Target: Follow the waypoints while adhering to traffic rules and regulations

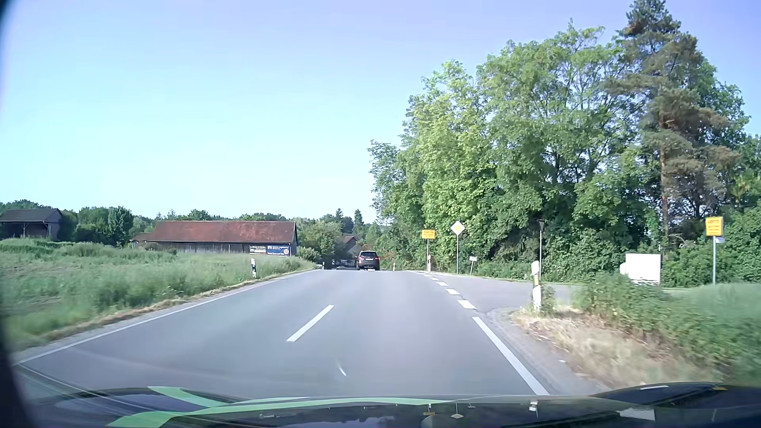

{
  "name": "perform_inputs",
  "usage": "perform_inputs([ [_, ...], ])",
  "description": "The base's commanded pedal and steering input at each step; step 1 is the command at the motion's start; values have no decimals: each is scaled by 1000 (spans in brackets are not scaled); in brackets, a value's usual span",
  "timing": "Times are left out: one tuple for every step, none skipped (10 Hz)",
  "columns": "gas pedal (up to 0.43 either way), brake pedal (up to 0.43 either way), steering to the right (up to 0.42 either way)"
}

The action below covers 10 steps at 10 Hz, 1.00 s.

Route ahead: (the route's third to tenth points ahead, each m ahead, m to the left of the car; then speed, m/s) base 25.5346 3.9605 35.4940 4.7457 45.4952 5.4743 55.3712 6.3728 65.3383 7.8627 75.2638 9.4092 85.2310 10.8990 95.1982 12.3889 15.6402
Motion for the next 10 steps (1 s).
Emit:
perform_inputs([
  [0, 159, -14],
  [0, 183, -14],
  [0, 207, -14],
  [0, 226, -14],
  [0, 232, -14],
  [0, 232, -14],
  [0, 238, -15],
  [0, 238, -15],
  [0, 238, -16],
  [0, 238, -16],
])
